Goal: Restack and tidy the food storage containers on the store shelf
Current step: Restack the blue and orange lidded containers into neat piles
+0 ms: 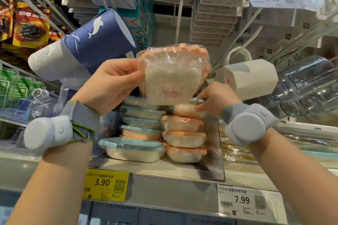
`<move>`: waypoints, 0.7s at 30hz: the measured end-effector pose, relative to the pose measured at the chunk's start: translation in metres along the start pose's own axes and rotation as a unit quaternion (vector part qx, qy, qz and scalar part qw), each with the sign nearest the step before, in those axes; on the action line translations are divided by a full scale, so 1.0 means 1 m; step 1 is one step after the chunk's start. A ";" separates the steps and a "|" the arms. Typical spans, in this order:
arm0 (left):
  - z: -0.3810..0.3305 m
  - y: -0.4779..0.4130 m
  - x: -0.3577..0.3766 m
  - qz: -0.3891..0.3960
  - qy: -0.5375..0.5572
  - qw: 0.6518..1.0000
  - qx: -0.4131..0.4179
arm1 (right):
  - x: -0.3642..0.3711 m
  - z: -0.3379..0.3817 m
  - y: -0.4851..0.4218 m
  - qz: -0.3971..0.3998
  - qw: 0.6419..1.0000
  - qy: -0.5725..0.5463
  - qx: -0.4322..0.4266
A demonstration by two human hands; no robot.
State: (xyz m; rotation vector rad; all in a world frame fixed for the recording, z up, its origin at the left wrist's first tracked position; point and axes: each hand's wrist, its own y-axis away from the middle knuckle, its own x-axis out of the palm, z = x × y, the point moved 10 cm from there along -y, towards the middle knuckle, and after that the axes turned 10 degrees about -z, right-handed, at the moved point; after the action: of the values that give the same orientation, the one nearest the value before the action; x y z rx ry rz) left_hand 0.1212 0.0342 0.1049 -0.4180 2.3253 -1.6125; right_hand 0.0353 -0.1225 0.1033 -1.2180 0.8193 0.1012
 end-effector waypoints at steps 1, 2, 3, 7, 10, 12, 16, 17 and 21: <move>0.000 -0.002 0.001 -0.004 -0.004 1.000 0.000 | 0.001 0.000 0.000 -0.004 1.000 0.006 -0.001; 0.003 -0.003 0.003 -0.006 -0.017 1.000 -0.006 | -0.001 -0.001 0.000 -0.010 1.000 0.007 0.001; 0.009 -0.003 0.005 -0.004 -0.036 0.999 -0.018 | -0.004 -0.002 -0.002 -0.021 1.000 0.013 0.003; 0.037 -0.002 0.010 0.016 -0.080 0.994 -0.073 | -0.027 -0.017 -0.004 -0.072 0.995 0.051 0.050; 0.048 -0.002 0.007 0.018 -0.105 0.989 -0.098 | -0.035 -0.028 -0.004 -0.096 0.992 0.032 0.072; 0.052 -0.003 0.002 0.009 -0.151 0.982 -0.111 | -0.035 -0.032 -0.006 -0.095 0.993 0.021 0.067; 0.071 -0.004 0.006 0.036 -0.310 0.941 -0.130 | -0.036 -0.029 -0.008 -0.095 0.993 0.004 0.064; 0.078 -0.003 0.008 0.048 -0.329 0.932 -0.141 | -0.036 -0.027 -0.008 -0.094 0.994 0.004 0.060; 0.103 -0.001 0.009 0.075 -0.439 0.881 -0.161 | -0.040 -0.021 -0.007 -0.099 0.994 -0.012 0.047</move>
State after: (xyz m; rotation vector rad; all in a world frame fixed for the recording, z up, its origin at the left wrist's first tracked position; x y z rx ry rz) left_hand 0.1525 -0.0580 0.0708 -0.8105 1.8118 -0.6975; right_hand -0.0003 -0.1299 0.1307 -1.2006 0.6712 -0.0824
